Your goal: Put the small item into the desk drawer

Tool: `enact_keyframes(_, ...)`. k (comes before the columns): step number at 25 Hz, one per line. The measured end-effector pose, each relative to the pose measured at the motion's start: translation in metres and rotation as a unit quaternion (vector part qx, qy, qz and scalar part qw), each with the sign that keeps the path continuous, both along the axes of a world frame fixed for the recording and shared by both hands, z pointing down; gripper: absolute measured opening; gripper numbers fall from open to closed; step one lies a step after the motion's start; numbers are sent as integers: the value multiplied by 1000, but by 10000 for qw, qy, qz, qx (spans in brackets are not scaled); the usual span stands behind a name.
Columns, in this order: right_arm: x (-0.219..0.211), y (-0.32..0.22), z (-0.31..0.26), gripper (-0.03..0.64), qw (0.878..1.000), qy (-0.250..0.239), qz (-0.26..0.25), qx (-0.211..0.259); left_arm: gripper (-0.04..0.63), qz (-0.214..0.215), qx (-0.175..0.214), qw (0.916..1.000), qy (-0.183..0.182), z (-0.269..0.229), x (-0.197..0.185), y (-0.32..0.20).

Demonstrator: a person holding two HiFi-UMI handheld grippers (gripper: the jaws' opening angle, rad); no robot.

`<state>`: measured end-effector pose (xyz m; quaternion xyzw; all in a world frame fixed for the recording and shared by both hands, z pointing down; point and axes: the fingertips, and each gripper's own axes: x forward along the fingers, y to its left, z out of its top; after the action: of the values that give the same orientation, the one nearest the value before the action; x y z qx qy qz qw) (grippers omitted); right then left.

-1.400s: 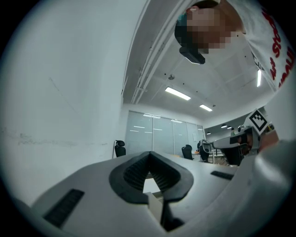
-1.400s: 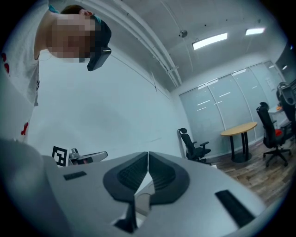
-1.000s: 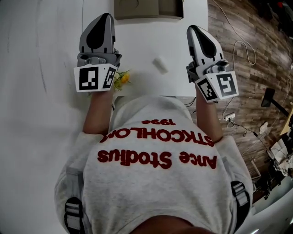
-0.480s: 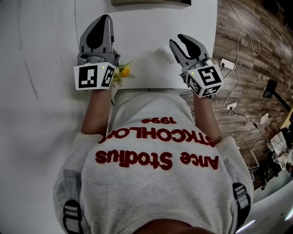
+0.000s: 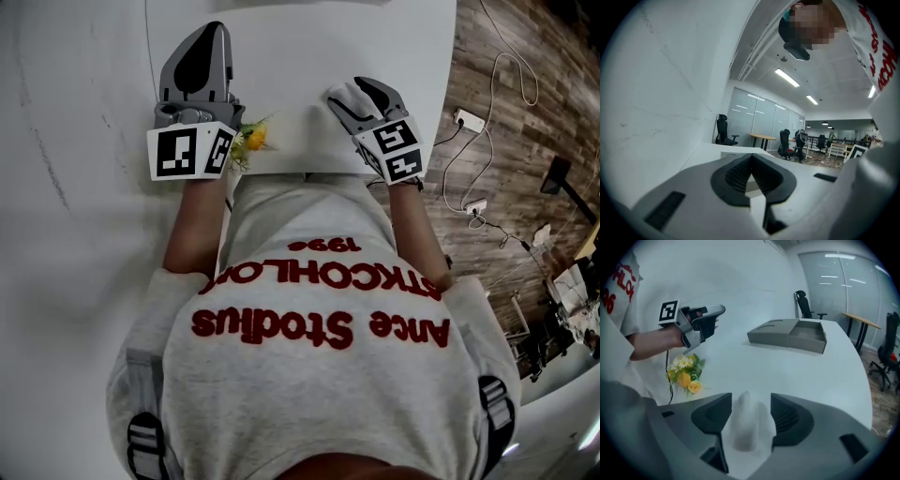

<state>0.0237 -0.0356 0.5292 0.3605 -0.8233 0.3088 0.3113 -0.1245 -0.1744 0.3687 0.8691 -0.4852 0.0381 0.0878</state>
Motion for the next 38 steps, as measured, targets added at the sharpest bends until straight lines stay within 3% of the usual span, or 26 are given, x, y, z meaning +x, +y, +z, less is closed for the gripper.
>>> enact_keyframes(10,-3,11,17,250,9990,402,-204,-75,8,1,-78,10000,-24,8,-1,2)
enact_keyframes(12,-3,10,16,158,9989,411,-207,-16,7,-9,-74,10000,-20,8,-1,2)
enact_keyframes(16,-6,5,3,137,9999,59,-108,52,7,-71,-43,10000,-37,3,-2,-1)
enact_keyframes(25,10,-36,-59,135,9949,-375,464,816,7,-181,233,9996,21,-24,-10,-6)
enact_keyframes(30,27,-65,-118,135,9814,-742,889,1532,7,-246,485,9985,40,-51,-13,-10)
enact_keyframes(38,56,-92,-209,135,9409,-1185,1342,2876,7,-260,904,9956,24,-81,-6,-15)
